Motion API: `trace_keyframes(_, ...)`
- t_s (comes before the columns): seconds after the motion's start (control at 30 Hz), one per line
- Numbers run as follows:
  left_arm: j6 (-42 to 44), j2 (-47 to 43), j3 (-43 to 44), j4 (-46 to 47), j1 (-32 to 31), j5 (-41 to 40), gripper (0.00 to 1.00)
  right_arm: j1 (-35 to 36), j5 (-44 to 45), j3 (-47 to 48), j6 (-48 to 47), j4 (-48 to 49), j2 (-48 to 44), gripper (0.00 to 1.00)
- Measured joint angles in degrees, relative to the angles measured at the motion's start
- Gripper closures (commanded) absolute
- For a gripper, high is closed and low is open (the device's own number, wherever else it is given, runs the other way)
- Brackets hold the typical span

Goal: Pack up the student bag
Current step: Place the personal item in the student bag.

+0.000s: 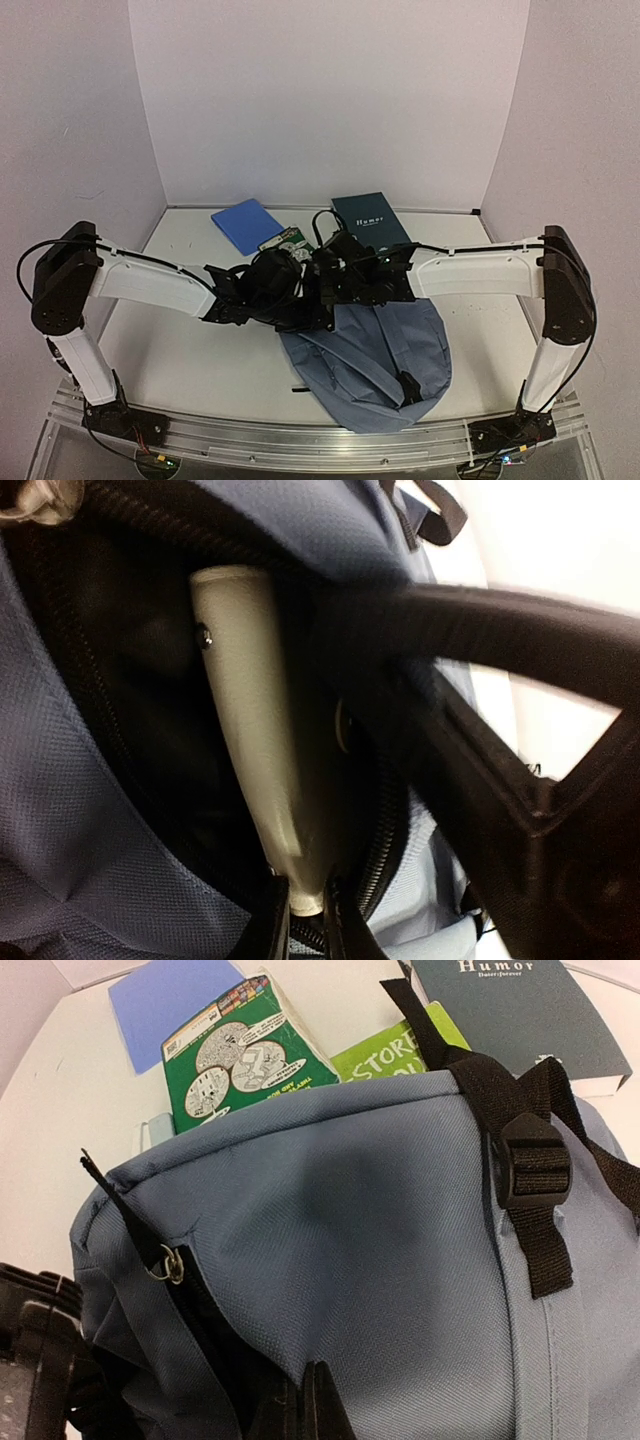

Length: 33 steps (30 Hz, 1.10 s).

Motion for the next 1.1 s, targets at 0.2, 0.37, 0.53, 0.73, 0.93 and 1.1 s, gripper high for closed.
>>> trace_keyframes(0.2,0.40,1.35,0.92,0.11,0.14,1.01,0.82,-0.38,0.39,-0.10,-0.11,-0.53,0.00,1.00)
trace_keyframes(0.37,0.99,-0.01,0.00,-0.97,0.18,-0.47,0.65,-0.07,0.29,-0.90,-0.06,0.67,-0.13,0.98)
trace_keyframes(0.53,1.48,-5.69,-1.51,-4.92,0.82,-2.60,0.47,0.34,-0.55,-2.33,-0.30,2.98,-0.77,0.79)
trace_keyframes(0.73,2.91,-14.14,-1.64,-10.88,3.99,-5.26,0.31,0.45,-2.79,-3.43,-1.12,4.18,-5.36,0.54)
trace_keyframes(0.93,4.71,-19.73,-1.75,-14.10,9.85,-4.83,0.25,0.47,-2.79,-3.43,-2.29,3.86,-7.77,0.36)
trace_keyframes(1.1,5.91,-20.81,-3.22,-15.52,14.43,-2.96,0.20,0.31,-3.90,-0.84,-5.84,1.85,-5.87,0.38)
